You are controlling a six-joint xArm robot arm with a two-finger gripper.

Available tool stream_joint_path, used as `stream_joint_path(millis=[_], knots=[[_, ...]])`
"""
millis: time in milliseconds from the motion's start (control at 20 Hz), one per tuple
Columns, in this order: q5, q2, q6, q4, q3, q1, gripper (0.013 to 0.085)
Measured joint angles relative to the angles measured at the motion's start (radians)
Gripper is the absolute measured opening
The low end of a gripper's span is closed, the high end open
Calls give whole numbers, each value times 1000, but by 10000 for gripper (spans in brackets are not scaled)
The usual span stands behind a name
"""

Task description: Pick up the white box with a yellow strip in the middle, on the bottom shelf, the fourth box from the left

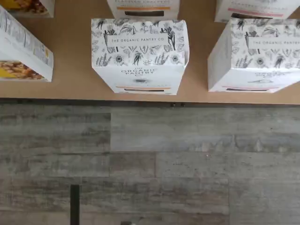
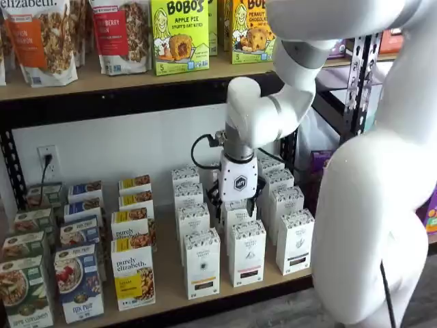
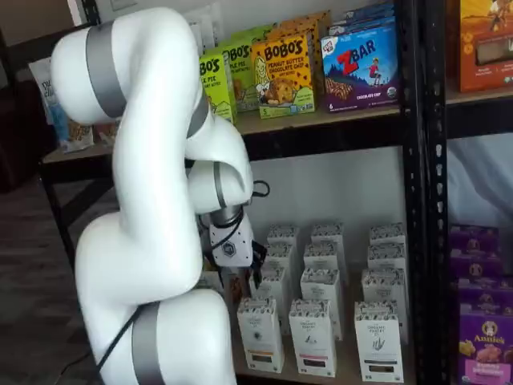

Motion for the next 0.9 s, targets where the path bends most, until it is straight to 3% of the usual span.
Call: stream_joint_path(millis=[350,650,900], knots=[[-56,118,-27,28,-59,-1,850],[-76,187,12,-28,-112,-13,850],[-75,240,16,-41,-160,-22,850]])
